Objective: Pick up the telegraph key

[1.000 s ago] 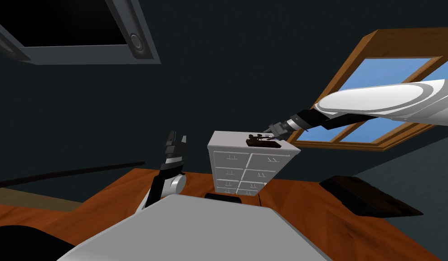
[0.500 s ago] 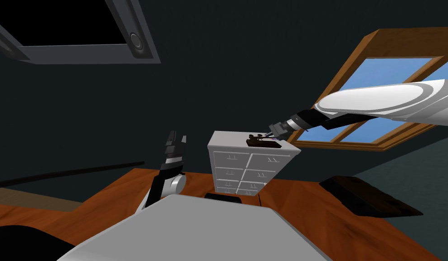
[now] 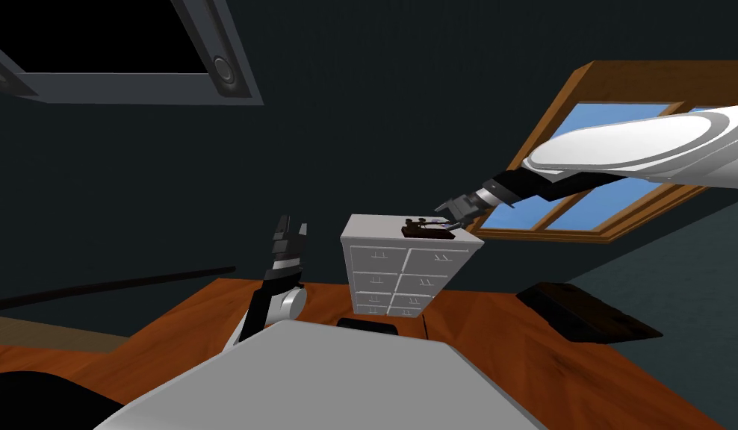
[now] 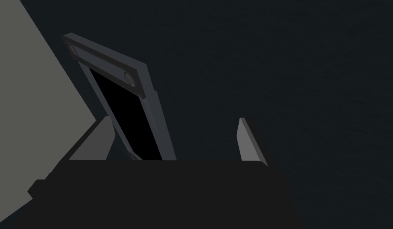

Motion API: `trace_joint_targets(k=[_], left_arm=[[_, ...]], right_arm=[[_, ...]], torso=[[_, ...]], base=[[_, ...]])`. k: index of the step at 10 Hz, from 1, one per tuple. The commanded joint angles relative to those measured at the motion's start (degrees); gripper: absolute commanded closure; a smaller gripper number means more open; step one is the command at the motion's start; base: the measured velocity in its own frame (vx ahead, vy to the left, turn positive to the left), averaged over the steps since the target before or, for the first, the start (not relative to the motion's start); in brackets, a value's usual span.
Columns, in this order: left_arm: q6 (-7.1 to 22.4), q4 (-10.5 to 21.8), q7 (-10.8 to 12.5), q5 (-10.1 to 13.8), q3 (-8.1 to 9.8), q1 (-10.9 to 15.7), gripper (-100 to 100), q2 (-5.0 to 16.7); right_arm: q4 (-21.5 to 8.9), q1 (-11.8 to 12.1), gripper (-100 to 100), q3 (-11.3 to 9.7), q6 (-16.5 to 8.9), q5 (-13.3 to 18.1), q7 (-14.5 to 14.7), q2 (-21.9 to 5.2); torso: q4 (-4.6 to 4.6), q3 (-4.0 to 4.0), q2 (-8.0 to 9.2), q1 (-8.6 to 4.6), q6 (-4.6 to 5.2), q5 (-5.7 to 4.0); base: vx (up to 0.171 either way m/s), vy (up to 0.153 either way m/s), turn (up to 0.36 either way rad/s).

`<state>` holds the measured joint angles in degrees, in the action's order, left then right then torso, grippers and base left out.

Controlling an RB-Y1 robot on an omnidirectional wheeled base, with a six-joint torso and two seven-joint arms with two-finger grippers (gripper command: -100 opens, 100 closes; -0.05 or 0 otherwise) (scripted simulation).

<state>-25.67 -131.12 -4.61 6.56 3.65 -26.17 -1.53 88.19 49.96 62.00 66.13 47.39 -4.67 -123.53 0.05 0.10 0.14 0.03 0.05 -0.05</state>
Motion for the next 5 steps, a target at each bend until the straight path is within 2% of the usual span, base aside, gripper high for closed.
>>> trace_joint_targets(k=[1, 4, 5], left_arm=[[0.0, 0.0, 0.0, 0.0, 0.0, 0.0, 0, 0.0], [0.0, 0.0, 0.0, 0.0, 0.0, 0.0, 0, 0.0], [0.0, 0.0, 0.0, 0.0, 0.0, 0.0, 0, 0.0]], right_arm=[[-2.26, -0.69, -100, 0.28, 2.82, -0.39, -0.43, -1.01], [-6.76, -1.9, -100, 0.74, 7.75, -1.16, -1.26, -3.02], [-6.76, -1.9, -100, 0.74, 8.11, -1.16, -1.26, -3.02]], torso=[[0.0, 0.0, 0.0, 0.0, 0.0, 0.0], [-0.04, -0.09, -0.14, 0.01, -0.01, 0.0], [-0.05, -0.11, -0.17, 0.03, -0.01, 0.0]], base=[[0.004, -0.018, -0.014], [0.017, -0.014, -0.009], [0.016, -0.004, 0.0]])
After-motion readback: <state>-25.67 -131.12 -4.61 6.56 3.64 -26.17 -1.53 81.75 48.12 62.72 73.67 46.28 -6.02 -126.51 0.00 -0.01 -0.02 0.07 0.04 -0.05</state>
